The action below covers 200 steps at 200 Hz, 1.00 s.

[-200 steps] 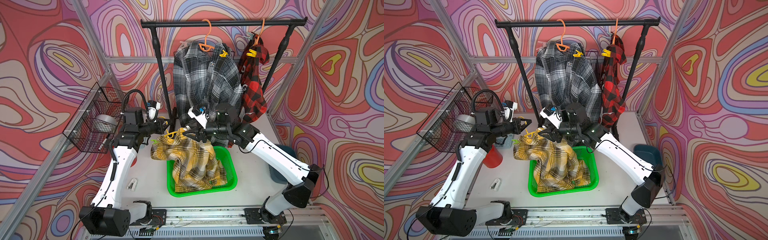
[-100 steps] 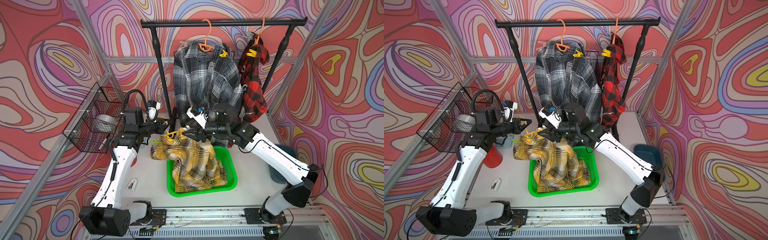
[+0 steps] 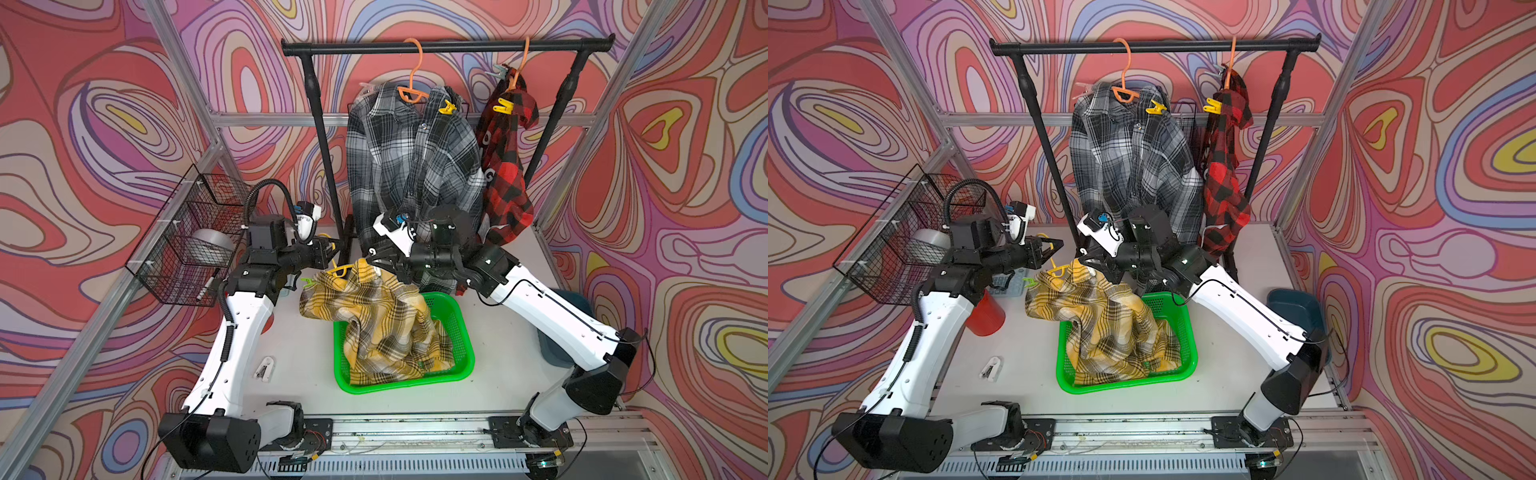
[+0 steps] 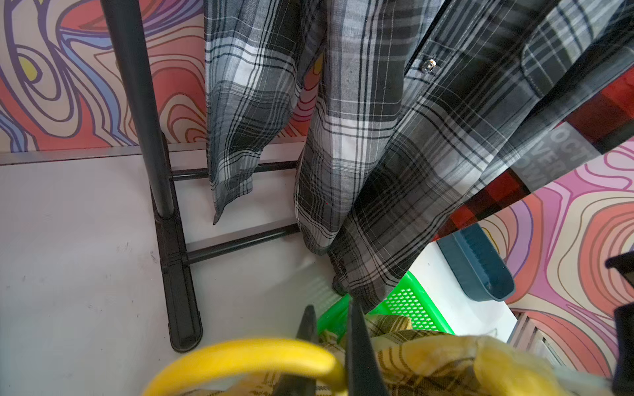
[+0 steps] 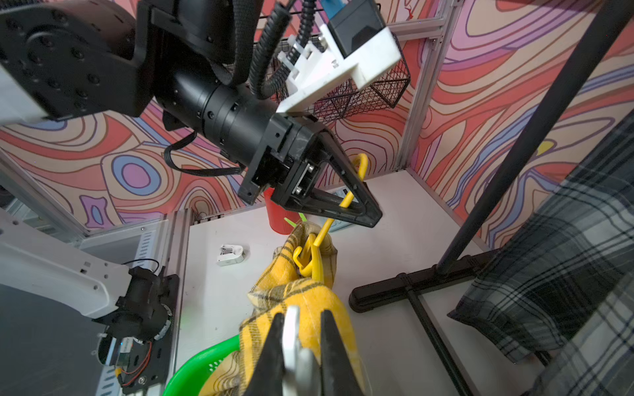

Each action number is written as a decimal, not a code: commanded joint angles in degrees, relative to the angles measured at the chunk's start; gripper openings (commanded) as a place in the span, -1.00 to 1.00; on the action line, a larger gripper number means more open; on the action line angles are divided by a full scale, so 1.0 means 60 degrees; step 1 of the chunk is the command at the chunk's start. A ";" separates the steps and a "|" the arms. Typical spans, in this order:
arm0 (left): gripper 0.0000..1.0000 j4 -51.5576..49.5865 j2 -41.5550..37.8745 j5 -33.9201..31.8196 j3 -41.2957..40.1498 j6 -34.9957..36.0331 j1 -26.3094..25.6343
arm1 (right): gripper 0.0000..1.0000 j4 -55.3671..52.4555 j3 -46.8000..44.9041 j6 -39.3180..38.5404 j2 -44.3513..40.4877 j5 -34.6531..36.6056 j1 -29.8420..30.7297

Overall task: Remove the clothespins securing long-sleeve shirts to the hanger
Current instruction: Remove the clamp from the hanger.

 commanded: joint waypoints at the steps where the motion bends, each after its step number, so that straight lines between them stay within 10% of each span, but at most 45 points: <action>1: -1.00 0.0011 -0.0056 -0.0089 0.0206 0.0087 0.0057 | -1.00 -0.0209 0.0213 -0.0005 0.0099 0.0005 0.0071; 132: -1.00 0.0316 -0.0300 -0.0536 -0.0481 0.0364 0.0057 | -1.00 -0.0740 0.0870 0.1014 -0.0905 0.1835 0.0057; 200: -1.00 0.0951 -0.0533 -0.0550 -0.0891 0.0221 0.0057 | -1.00 -0.2331 -0.3019 0.4109 -0.3348 0.3840 -0.2200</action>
